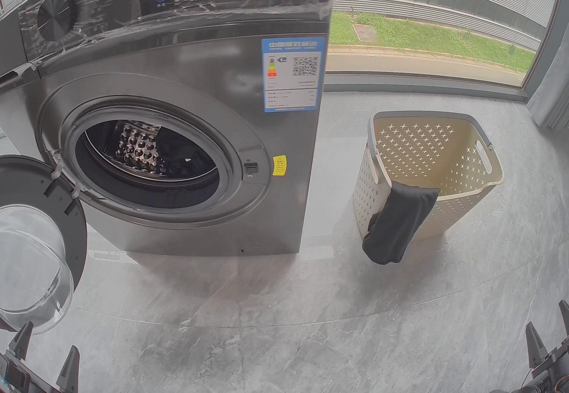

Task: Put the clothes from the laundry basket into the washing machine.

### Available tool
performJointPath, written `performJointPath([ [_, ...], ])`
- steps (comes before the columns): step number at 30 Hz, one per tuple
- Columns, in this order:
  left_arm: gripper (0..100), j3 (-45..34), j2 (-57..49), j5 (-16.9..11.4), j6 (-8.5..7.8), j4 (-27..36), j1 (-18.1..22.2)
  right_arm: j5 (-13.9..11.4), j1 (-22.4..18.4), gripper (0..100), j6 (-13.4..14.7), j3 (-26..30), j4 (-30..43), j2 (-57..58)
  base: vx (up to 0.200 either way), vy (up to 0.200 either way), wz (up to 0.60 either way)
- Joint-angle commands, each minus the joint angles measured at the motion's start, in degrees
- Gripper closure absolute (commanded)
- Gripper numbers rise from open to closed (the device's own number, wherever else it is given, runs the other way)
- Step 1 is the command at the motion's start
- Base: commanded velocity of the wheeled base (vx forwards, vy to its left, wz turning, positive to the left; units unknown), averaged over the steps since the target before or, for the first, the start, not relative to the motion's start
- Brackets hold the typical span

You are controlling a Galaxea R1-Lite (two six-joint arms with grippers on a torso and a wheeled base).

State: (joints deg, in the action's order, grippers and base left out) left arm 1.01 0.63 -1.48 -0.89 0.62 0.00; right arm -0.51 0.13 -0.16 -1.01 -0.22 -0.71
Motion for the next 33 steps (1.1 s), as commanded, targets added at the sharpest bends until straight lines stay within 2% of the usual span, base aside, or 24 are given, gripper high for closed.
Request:
performJointPath([
  [1, 0, -0.8, -0.2, 0.0, 0.01, 0.0, 0.0, -0.1, 0.0, 0, 0.0, 1.0, 0.0, 0.7, 0.000, -0.200, 0.00],
  [7, 0, -0.8, -0.2, 0.0, 0.01, 0.0, 0.0, 0.0, 0.0, 0, 0.0, 1.0, 0.0, 0.7, 0.000, -0.200, 0.00],
  [13, 0, -0.7, -0.2, 0.0, 0.10, 0.0, 0.0, -0.1, 0.0, 0, 0.0, 1.0, 0.0, 0.7, 0.000, 0.000, 0.00],
  [31, 0, -0.8, -0.2, 0.0, 0.10, 0.1, -0.1, 0.0, 0.0, 0, 0.0, 1.0, 0.0, 0.7, 0.000, -0.200, 0.00],
  [33, 0, -0.8, -0.2, 0.0, 0.19, 0.0, -0.1, 0.0, 0.0, 0, 0.0, 1.0, 0.0, 0.7, 0.000, 0.000, 0.00],
])
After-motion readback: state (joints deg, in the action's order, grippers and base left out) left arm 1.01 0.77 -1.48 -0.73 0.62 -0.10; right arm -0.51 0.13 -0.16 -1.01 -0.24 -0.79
